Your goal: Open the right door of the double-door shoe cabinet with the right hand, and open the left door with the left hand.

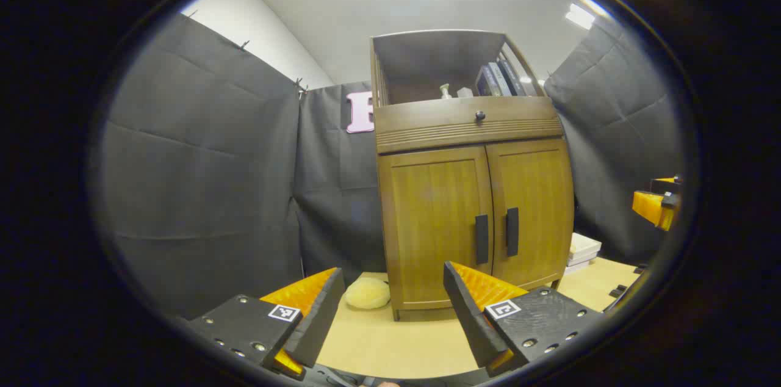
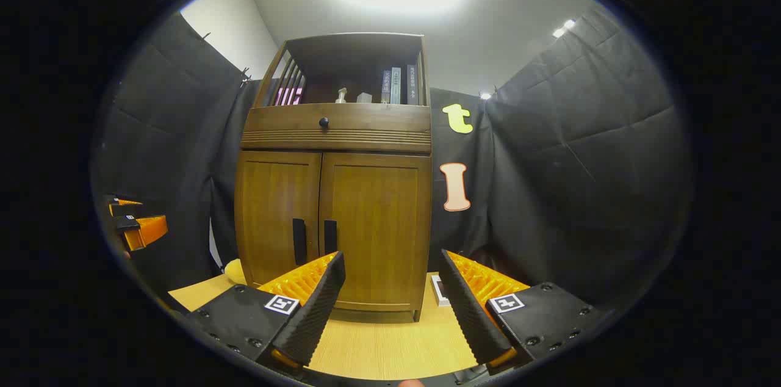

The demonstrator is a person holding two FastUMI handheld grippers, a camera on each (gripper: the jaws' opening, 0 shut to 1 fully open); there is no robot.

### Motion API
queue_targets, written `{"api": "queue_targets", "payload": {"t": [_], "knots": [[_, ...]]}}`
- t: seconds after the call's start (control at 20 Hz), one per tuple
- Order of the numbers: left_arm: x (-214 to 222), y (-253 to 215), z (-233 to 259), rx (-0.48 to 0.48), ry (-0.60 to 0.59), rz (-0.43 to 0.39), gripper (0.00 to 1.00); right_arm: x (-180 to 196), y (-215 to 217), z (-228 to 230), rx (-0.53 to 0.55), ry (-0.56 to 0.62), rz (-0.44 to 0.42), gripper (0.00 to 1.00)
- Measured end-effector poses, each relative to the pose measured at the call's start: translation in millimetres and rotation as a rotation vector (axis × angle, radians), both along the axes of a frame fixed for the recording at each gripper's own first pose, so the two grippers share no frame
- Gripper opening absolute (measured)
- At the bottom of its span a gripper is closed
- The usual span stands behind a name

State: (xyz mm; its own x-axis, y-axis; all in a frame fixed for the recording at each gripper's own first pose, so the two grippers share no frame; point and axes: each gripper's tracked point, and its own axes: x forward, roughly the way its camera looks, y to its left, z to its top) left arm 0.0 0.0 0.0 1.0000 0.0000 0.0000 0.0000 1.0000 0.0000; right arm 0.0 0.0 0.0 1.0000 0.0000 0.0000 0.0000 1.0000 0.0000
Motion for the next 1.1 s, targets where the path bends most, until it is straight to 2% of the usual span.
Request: {"api": "queue_targets", "payload": {"t": [0.05,0.15,0.2,0.25,0.35,0.85,0.9,0.95,1.0,1.05,1.1], "knots": [[1,0,-2,-0.003,0.002,-0.004,0.97,1,-1,1,-0.001,-0.003,-0.003,0.93],[4,-1,-1,-0.007,0.005,-0.007,0.97,3,-3,-1,-0.003,-0.002,-0.008,0.93],[5,-1,0,-0.009,0.005,-0.008,0.97,4,-3,-3,-0.004,0.0,-0.007,0.97],[7,-3,0,-0.009,0.005,-0.008,0.94,6,-4,-3,-0.004,0.003,-0.006,0.97],[10,-4,2,-0.006,0.004,-0.007,0.97,9,-5,-4,-0.003,0.006,-0.004,0.97],[12,-34,4,0.008,0.002,0.023,0.96,25,-24,-20,0.013,0.027,0.016,0.97],[10,-35,5,0.013,-0.005,0.03,0.97,29,-26,-20,0.016,0.024,0.021,0.93],[11,-37,5,0.02,-0.008,0.037,0.96,33,-27,-21,0.019,0.027,0.022,0.97],[9,-39,5,0.026,-0.009,0.042,0.96,39,-29,-23,0.022,0.031,0.02,0.93],[8,-39,2,0.029,-0.008,0.046,0.96,45,-28,-22,0.026,0.032,0.021,0.97],[9,-42,2,0.031,-0.006,0.047,0.96,52,-27,-22,0.027,0.03,0.023,0.97]]}}
